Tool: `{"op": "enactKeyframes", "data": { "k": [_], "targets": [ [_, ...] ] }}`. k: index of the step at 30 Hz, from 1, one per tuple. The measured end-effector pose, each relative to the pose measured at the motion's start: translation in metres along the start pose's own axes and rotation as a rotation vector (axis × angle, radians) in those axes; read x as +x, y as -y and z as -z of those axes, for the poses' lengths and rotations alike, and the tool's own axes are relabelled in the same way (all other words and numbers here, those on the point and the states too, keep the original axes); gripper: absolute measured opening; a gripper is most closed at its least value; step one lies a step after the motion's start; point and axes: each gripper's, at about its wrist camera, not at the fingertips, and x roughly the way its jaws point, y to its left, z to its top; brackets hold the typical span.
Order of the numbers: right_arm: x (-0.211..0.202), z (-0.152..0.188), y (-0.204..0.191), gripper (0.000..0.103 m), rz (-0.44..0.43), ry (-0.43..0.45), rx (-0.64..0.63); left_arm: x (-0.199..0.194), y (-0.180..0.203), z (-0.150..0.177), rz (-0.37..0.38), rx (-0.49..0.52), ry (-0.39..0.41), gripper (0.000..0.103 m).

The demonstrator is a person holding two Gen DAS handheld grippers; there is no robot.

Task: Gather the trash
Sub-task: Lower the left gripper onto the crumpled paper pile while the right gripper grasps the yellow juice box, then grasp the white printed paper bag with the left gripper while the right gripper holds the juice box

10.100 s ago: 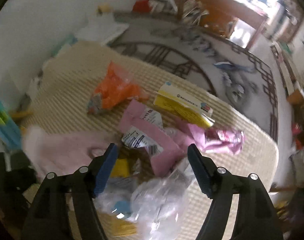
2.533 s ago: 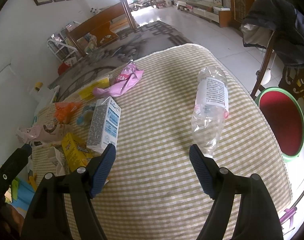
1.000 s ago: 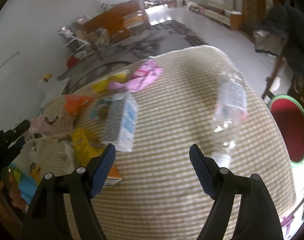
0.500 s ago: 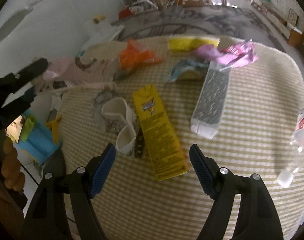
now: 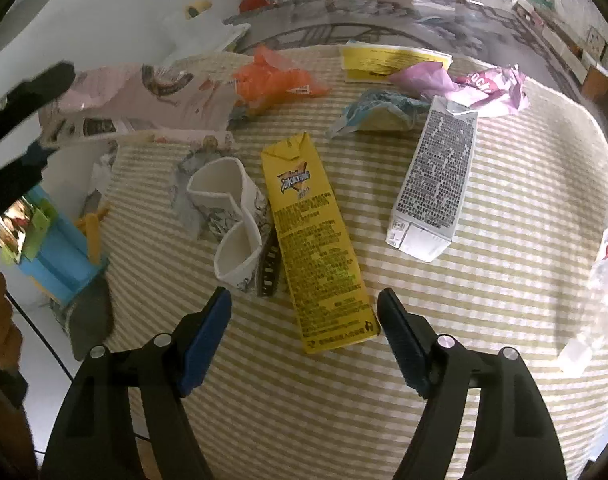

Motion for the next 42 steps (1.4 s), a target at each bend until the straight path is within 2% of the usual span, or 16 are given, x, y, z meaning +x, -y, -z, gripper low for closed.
{"op": "enactKeyframes", "data": {
  "k": [1, 3, 10, 17, 29, 42],
  "targets": [
    [0.002, 0.0, -0.001, 0.059, 0.003, -0.004, -0.006, 0.0, 0.001, 0.0, 0.003, 0.002, 0.0, 0.059],
    [0.006, 0.002, -0.002, 0.039, 0.002, -0.025, -0.018, 0.001, 0.003, 0.0, 0.011, 0.006, -0.002, 0.059],
    [-0.007, 0.005, 0.002, 0.039, 0.003, 0.022, -0.016, -0.001, 0.008, 0.001, 0.024, 0.009, 0.001, 0.059],
    [-0.039, 0.005, 0.016, 0.038, 0.0, 0.127, 0.04, -0.007, 0.016, 0.001, 0.041, 0.019, 0.018, 0.059],
    [-0.089, 0.005, 0.04, 0.038, -0.008, 0.294, 0.117, -0.009, 0.056, 0.0, 0.084, 0.1, 0.04, 0.059],
    [-0.11, 0.03, 0.094, 0.038, 0.016, 0.335, 0.248, 0.01, 0.103, 0.011, 0.116, 0.155, 0.009, 0.059]
  ]
}}
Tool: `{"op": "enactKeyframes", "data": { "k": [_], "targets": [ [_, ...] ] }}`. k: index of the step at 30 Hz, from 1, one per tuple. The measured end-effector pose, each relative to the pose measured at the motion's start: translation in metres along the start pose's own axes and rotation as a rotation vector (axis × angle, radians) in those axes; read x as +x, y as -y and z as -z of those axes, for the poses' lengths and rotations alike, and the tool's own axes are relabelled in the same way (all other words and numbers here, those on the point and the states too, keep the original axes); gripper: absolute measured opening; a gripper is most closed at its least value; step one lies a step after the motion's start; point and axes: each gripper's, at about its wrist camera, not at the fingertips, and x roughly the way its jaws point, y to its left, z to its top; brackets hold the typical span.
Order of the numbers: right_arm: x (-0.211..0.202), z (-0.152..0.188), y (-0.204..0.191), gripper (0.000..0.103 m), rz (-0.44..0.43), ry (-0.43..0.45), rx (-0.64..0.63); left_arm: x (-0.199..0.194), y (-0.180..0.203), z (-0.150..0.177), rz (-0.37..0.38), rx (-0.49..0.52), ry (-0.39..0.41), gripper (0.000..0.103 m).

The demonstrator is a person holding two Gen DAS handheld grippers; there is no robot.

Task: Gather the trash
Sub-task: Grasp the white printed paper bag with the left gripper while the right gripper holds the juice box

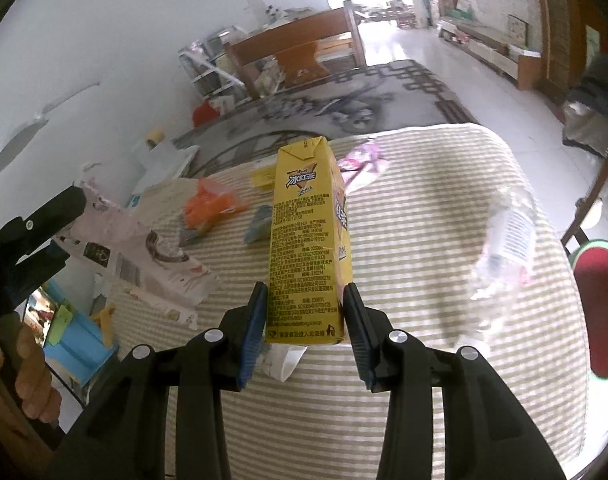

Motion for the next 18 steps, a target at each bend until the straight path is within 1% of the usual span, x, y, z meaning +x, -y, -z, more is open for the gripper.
{"op": "enactKeyframes", "data": {
  "k": [13, 18],
  "targets": [
    [-0.02, -0.003, 0.066, 0.038, 0.006, -0.002, 0.062, 0.031, 0.049, 0.004, 0.009, 0.021, -0.002, 0.059],
    [-0.028, -0.004, 0.093, 0.038, 0.007, -0.001, 0.082, 0.054, 0.074, 0.004, 0.028, 0.027, -0.034, 0.058]
  ]
}}
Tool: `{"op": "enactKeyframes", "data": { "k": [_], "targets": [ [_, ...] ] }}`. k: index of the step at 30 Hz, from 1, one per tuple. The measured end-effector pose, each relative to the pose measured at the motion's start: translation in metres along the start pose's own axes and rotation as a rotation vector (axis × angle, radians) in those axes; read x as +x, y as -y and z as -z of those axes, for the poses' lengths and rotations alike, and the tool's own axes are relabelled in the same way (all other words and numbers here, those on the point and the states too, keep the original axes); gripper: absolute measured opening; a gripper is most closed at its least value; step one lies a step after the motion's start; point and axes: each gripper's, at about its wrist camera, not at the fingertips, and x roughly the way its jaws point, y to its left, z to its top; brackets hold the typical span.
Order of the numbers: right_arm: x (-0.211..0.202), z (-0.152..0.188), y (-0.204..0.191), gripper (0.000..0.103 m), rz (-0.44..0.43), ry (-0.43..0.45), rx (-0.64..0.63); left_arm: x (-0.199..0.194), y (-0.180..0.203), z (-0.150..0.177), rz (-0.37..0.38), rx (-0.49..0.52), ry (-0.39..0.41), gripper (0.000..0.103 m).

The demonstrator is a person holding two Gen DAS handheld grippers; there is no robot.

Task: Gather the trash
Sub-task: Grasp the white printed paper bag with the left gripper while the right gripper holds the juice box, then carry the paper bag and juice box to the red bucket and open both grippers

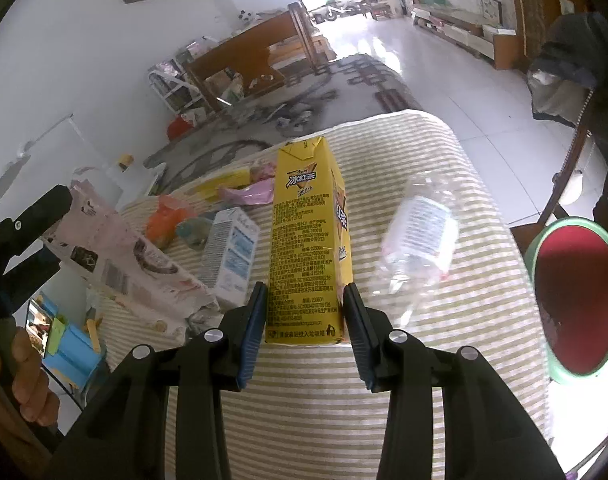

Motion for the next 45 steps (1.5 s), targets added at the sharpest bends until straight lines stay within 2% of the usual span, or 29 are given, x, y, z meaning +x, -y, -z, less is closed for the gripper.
{"op": "enactKeyframes", "data": {
  "k": [14, 23, 29, 39, 44, 45],
  "targets": [
    [-0.047, -0.007, 0.097, 0.038, 0.053, 0.055, 0.103, 0.062, 0.105, -0.004, 0.114, 0.105, -0.048, 0.057],
    [-0.091, 0.007, 0.2, 0.038, 0.171, 0.103, 0.288, 0.12, 0.201, 0.011, 0.263, 0.231, -0.115, 0.057],
    [-0.103, 0.025, 0.253, 0.038, 0.229, 0.079, 0.389, 0.169, 0.251, 0.03, 0.345, 0.284, -0.194, 0.057],
    [-0.11, 0.041, 0.296, 0.038, 0.251, 0.052, 0.459, 0.237, 0.296, 0.071, 0.395, 0.344, -0.359, 0.058],
    [-0.111, 0.045, 0.309, 0.038, 0.274, 0.05, 0.489, 0.257, 0.296, 0.089, 0.362, 0.346, -0.439, 0.061],
    [-0.111, 0.045, 0.31, 0.038, 0.278, 0.05, 0.492, 0.259, 0.294, 0.091, 0.354, 0.346, -0.448, 0.065]
  ]
}}
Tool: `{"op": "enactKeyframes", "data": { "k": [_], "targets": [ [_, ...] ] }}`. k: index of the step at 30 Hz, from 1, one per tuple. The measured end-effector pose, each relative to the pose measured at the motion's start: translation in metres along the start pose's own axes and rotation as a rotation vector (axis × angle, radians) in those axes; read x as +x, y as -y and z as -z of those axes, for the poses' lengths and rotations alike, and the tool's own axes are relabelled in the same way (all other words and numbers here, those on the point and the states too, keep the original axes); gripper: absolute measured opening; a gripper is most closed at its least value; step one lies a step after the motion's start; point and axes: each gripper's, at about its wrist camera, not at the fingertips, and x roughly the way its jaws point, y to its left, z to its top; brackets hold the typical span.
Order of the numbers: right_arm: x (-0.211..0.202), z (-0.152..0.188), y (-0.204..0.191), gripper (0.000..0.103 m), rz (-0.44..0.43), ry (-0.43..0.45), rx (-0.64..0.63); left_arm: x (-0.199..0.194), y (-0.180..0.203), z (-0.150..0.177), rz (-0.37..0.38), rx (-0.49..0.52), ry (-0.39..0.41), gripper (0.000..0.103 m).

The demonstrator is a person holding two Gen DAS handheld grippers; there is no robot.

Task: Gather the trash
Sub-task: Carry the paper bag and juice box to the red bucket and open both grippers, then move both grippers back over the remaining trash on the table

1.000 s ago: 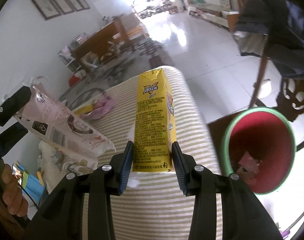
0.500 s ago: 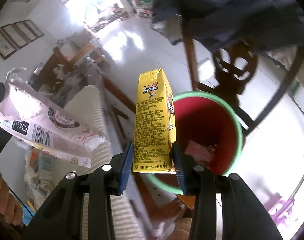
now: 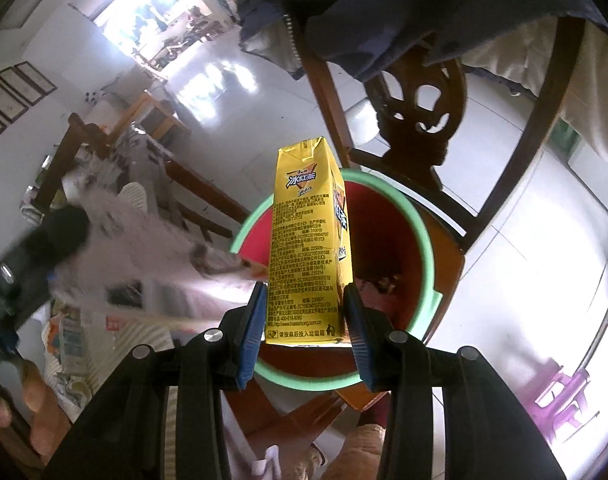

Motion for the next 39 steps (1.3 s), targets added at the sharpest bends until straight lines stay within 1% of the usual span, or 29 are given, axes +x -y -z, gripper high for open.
{"op": "enactKeyframes", "data": {
  "k": [3, 4, 6, 10, 12, 16, 17, 18, 19, 20, 25, 31, 34, 36, 39],
  "targets": [
    [0.002, 0.0, 0.002, 0.038, 0.003, -0.005, 0.0, -0.003, -0.005, 0.002, -0.02, -0.017, 0.007, 0.069],
    [0.003, 0.0, 0.001, 0.038, 0.003, -0.008, -0.002, -0.006, -0.007, 0.002, -0.03, -0.02, 0.013, 0.072],
    [0.008, 0.001, -0.001, 0.038, 0.005, -0.019, -0.008, -0.015, -0.01, 0.003, -0.043, -0.033, 0.033, 0.073],
    [0.025, 0.005, -0.004, 0.039, 0.028, -0.075, -0.022, -0.035, -0.014, 0.007, -0.073, -0.049, 0.062, 0.073],
    [0.035, 0.009, -0.005, 0.039, 0.025, -0.111, -0.014, -0.046, -0.016, 0.01, -0.091, -0.051, 0.076, 0.073],
    [0.042, 0.013, -0.011, 0.04, 0.018, -0.131, -0.015, -0.064, -0.023, 0.018, -0.111, -0.072, 0.097, 0.073],
    [0.042, 0.013, -0.014, 0.041, 0.021, -0.124, -0.019, -0.07, -0.026, 0.021, -0.117, -0.081, 0.105, 0.073],
    [0.041, 0.013, -0.017, 0.044, 0.025, -0.117, -0.021, -0.074, -0.028, 0.023, -0.121, -0.084, 0.11, 0.073],
    [0.04, 0.013, -0.019, 0.048, 0.028, -0.108, -0.021, -0.08, -0.031, 0.025, -0.128, -0.09, 0.119, 0.073],
    [0.037, 0.013, -0.021, 0.056, 0.029, -0.093, -0.018, -0.083, -0.033, 0.027, -0.131, -0.095, 0.124, 0.073],
    [0.025, 0.013, -0.043, 0.057, 0.03, -0.03, -0.048, -0.11, -0.046, 0.039, -0.152, -0.123, 0.161, 0.073],
    [0.005, 0.019, -0.09, 0.057, 0.003, 0.074, -0.121, -0.138, -0.064, 0.055, -0.183, -0.141, 0.19, 0.073],
    [0.002, 0.022, -0.115, 0.059, -0.018, 0.094, -0.155, -0.156, -0.076, 0.065, -0.2, -0.154, 0.211, 0.073],
    [0.004, 0.027, -0.135, 0.062, -0.028, 0.09, -0.182, -0.169, -0.085, 0.072, -0.215, -0.162, 0.226, 0.073],
    [0.01, 0.037, -0.163, 0.062, -0.041, 0.076, -0.218, -0.191, -0.101, 0.086, -0.235, -0.182, 0.245, 0.073]
  ]
}}
